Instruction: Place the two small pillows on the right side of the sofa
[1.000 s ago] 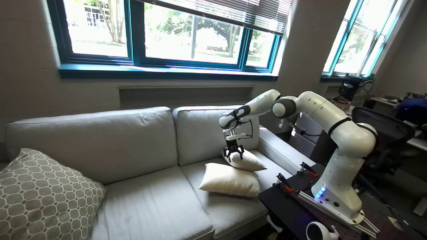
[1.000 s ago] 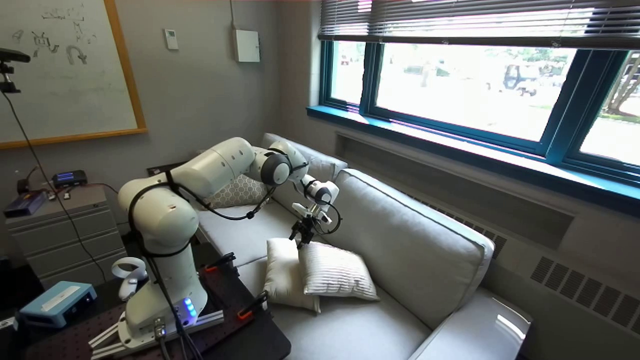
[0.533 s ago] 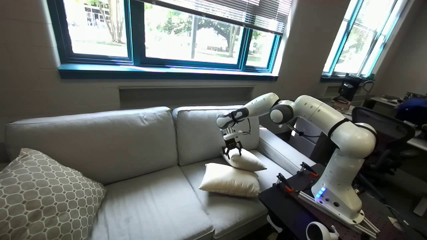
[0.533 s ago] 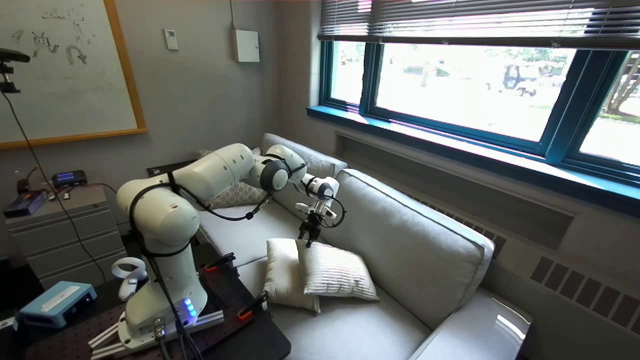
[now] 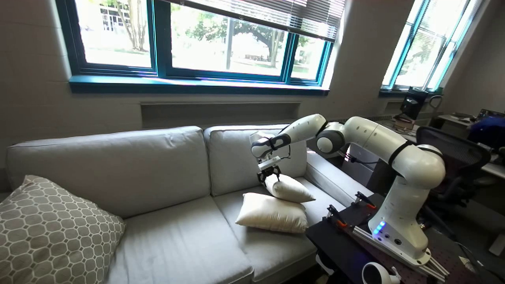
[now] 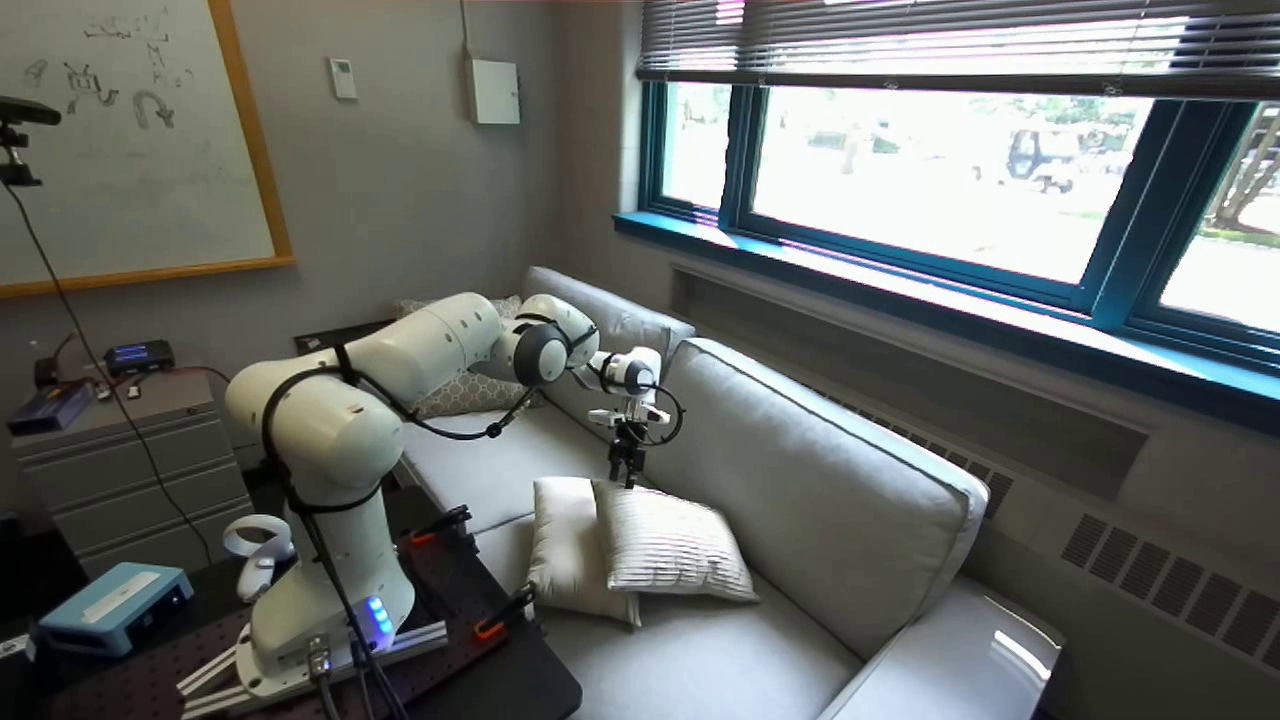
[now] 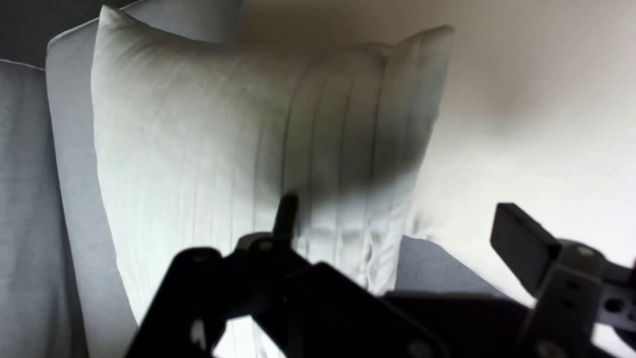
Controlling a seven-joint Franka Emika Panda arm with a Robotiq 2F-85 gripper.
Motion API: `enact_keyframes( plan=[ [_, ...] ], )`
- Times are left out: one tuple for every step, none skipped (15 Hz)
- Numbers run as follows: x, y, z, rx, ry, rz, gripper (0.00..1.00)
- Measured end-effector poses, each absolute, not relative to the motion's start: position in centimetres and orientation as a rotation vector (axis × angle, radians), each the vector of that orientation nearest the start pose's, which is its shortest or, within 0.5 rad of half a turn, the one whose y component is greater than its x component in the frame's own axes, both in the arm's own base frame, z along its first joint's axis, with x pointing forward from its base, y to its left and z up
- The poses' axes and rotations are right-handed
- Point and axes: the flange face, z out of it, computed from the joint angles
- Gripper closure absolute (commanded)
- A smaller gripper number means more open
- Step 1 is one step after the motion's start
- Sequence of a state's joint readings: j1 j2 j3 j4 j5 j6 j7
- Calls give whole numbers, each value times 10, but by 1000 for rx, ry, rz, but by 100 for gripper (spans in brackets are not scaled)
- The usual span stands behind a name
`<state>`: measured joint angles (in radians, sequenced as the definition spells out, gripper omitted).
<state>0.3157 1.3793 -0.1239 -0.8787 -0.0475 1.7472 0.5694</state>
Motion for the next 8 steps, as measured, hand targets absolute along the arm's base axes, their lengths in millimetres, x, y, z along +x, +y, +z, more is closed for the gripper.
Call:
enact_keyframes(
  plan=[
    [685, 150, -1, -3399, 528, 695, 0],
    [686, 139, -2, -3401, 568, 694, 0],
    [688, 127, -3, -3402, 609, 695, 0],
    [690, 116, -4, -3401, 651, 697, 0],
    [691, 104, -5, -3399, 692, 700, 0],
    [691, 94, -8, -3395, 729, 705, 0],
    [691, 88, -10, -3390, 757, 712, 0],
    [689, 84, -14, -3385, 778, 721, 0]
  ],
)
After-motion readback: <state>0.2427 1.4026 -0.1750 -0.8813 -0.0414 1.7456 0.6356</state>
